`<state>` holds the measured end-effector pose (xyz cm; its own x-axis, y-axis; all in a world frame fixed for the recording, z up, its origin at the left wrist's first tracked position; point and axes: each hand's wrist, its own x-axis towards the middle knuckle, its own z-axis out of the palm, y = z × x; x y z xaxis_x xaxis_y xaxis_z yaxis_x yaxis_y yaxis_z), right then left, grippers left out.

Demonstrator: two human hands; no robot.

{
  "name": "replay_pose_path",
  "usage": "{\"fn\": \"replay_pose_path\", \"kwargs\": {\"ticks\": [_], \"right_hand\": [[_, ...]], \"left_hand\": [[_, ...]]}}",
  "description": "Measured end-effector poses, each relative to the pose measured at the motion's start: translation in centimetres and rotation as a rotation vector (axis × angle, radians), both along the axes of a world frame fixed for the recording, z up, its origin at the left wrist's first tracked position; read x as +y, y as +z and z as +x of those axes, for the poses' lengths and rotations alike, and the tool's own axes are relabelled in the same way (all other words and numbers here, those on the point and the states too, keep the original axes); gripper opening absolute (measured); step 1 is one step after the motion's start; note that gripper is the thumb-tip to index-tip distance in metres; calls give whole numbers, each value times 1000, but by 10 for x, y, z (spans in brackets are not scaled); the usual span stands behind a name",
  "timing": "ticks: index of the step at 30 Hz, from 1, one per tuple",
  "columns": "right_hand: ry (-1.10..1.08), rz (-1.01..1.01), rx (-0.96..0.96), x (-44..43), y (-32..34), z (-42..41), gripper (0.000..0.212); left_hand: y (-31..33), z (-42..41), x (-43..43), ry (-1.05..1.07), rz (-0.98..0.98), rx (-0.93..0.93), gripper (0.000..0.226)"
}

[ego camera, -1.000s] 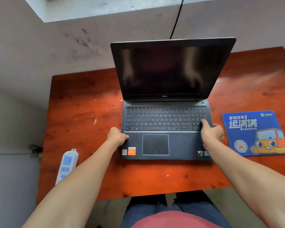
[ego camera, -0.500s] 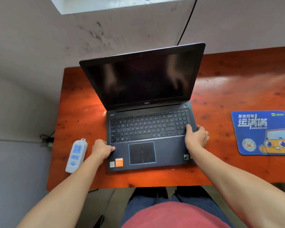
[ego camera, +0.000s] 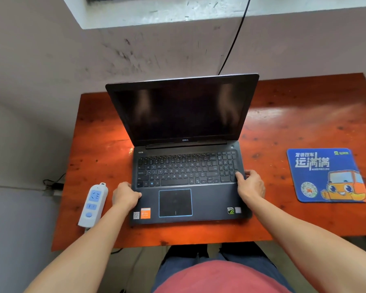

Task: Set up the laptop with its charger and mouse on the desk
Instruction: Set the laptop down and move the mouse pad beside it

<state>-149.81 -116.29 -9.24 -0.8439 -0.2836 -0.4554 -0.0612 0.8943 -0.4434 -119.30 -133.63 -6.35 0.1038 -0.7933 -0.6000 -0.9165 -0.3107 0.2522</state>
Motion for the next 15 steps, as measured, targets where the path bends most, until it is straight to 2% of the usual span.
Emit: {"fn": "replay_pose_path", "kwargs": {"ticks": [7, 11, 13, 15], "right_hand": [[28, -11, -31, 2, 4, -2, 36], [91, 9, -89, 4, 13, -19, 32], [92, -4, -66, 9, 21, -36, 31], [89, -16, -19, 18, 29, -61, 30]], "left_hand": [[3, -7, 2, -55, 0, -91, 39], [13, -44, 17, -289, -217, -245, 45], [19, -79, 26, -432, -337, -199, 46], [24, -118, 37, -540, -370, -97, 44]]}}
